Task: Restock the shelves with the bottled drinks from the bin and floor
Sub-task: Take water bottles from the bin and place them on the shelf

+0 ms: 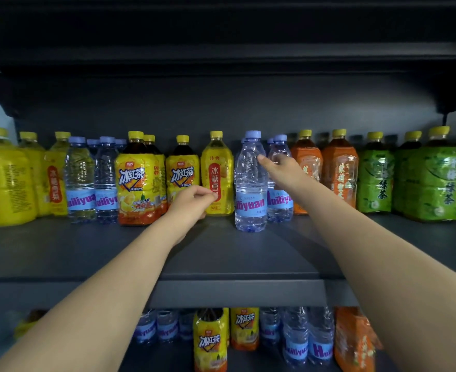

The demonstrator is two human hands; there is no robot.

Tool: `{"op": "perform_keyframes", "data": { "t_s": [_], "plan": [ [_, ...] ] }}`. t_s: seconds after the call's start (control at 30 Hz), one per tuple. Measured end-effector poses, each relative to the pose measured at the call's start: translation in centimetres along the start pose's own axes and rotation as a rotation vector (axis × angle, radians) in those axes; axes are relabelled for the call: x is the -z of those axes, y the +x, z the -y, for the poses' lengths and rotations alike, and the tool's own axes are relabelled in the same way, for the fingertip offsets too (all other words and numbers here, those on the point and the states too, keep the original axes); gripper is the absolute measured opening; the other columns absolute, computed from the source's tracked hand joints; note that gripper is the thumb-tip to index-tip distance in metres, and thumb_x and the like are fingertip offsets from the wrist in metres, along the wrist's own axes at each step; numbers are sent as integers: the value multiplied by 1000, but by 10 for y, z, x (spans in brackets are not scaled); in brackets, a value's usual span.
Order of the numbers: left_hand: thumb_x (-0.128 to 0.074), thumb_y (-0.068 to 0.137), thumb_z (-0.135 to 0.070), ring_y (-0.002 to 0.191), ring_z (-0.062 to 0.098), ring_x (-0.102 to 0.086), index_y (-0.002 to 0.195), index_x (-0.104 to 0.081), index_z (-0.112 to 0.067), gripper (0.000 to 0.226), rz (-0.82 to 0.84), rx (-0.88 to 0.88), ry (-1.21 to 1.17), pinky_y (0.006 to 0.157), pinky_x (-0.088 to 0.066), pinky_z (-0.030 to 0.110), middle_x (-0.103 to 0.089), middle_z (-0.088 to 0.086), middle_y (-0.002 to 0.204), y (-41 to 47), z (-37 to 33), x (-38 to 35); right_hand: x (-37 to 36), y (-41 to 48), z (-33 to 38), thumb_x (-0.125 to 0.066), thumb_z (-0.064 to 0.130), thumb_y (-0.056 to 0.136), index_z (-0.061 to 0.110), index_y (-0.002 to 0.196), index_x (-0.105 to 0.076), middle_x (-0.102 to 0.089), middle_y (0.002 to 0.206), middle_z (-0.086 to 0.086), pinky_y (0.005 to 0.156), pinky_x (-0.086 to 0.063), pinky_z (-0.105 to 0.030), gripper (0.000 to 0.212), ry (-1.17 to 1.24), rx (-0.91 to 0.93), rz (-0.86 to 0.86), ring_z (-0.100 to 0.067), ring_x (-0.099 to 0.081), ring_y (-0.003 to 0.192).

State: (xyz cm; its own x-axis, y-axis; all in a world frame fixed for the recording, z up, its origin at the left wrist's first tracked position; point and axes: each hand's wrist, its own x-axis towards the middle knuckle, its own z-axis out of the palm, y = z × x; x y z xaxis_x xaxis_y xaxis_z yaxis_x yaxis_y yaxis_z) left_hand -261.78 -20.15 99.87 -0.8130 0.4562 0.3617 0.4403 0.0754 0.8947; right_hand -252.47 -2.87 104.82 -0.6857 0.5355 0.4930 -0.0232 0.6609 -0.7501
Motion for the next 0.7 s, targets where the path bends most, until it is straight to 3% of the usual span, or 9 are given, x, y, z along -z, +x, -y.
{"op": "perform_keyframes", "data": {
  "t_s": [0.17, 0.37, 0.47, 0.6, 0.7],
  "plan": [
    [-56, 92, -20, 112, 18, -54, 96, -59, -18, 6, -56, 18, 45, 89, -49, 33, -58, 3, 118, -34, -17, 6, 14, -22, -1, -49, 41, 95, -1, 137, -39, -47, 137, -16, 100, -44, -42, 60, -42, -5, 56, -29, -48, 121],
    [-56, 92, -19, 116, 18, -53, 103, -59, -14, 13, -180, 49, 113, 93, -49, 35, -56, 3, 125, -86, -46, -2, 38, -50, -8, -47, 34, 97, -3, 130, -46, -54, 128, -19, 81, -37, -28, 49, -122, 48, 162, -27, -52, 107],
    [-55, 92, -19, 117, 18, -53, 105, -59, -14, 15, -265, 71, 148, 93, -49, 34, -55, 2, 127, -118, -58, -11, 53, -66, -21, -49, 30, 97, -1, 129, -47, -54, 128, -17, 77, -33, -25, 45, -105, 68, 218, -28, -52, 112],
    [-56, 92, -19, 113, 17, -55, 91, -59, -17, 4, -388, 125, 165, 92, -49, 34, -58, 2, 124, -170, -67, -25, 66, -86, -34, -53, 29, 94, -3, 130, -47, -55, 124, -21, 82, -42, -33, 48, -36, 79, 297, -25, -52, 97],
    [-56, 91, -17, 108, 17, -57, 92, -61, -14, 6, -456, 191, 174, 89, -49, 33, -61, 5, 117, -215, -78, -30, 72, -107, -31, -54, 29, 93, -2, 135, -43, -54, 119, -17, 84, -40, -32, 53, 22, 80, 373, -21, -49, 98]
  ]
}}
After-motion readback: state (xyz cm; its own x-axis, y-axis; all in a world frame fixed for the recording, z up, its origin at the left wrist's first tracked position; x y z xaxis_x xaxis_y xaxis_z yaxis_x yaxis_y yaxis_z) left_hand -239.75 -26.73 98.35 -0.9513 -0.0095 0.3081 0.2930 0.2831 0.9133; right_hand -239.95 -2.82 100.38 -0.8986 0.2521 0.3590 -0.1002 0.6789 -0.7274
